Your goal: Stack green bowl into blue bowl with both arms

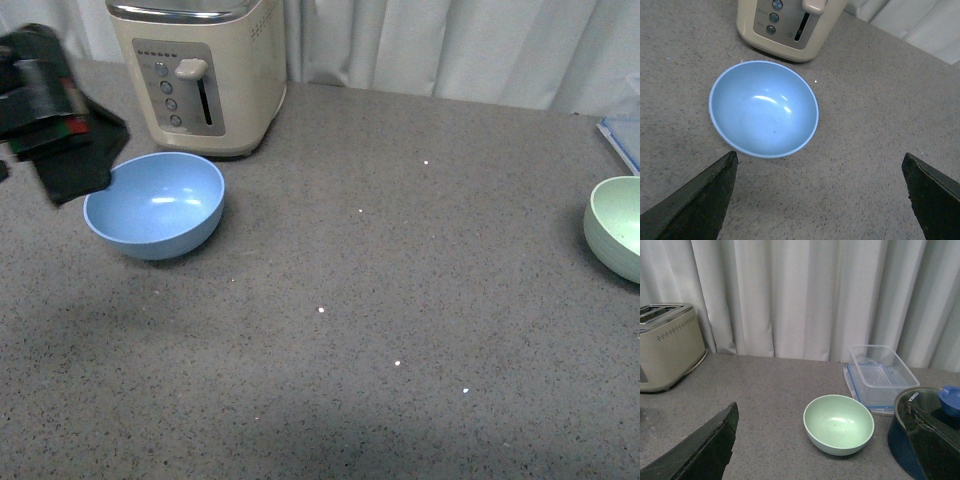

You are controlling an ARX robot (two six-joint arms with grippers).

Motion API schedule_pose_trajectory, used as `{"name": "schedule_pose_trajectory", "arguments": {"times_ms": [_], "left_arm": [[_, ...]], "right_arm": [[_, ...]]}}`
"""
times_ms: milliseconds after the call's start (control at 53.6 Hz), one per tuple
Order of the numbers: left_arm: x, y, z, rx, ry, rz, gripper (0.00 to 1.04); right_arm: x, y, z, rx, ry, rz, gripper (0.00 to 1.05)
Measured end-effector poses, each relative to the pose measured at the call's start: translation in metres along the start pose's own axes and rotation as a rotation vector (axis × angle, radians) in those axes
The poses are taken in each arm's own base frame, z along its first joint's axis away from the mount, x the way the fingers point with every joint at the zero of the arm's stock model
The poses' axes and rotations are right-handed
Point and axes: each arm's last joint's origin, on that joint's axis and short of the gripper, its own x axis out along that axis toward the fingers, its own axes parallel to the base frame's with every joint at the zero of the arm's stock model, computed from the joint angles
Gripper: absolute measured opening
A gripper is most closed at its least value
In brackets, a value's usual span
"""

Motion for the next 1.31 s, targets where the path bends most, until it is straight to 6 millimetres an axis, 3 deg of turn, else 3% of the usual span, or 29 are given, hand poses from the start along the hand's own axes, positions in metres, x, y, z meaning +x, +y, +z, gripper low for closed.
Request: {"name": "schedule_pose_trajectory", "arguments": {"times_ms": [112,354,765,1306], "left_arm": [[0.046,-0.006,-0.003,-0.039,0.084,0.042,0.98],[0.096,-0.004,0.004,-0.122,0.148,0.135,0.98],[0.125,0.032,0.018,-0.161,0.193,0.383,0.98],[0.145,0.041,0.004,-0.149,0.414,0.451,0.98]], "right_arm": [[0.000,0.000,0.000,0.000,0.000,0.000,0.96],[0.000,0.000,0.000,0.000,0.000,0.000,0.96],[0.000,0.000,0.000,0.000,0.000,0.000,0.96],[0.000,0.000,0.000,0.000,0.000,0.000,0.96]]}}
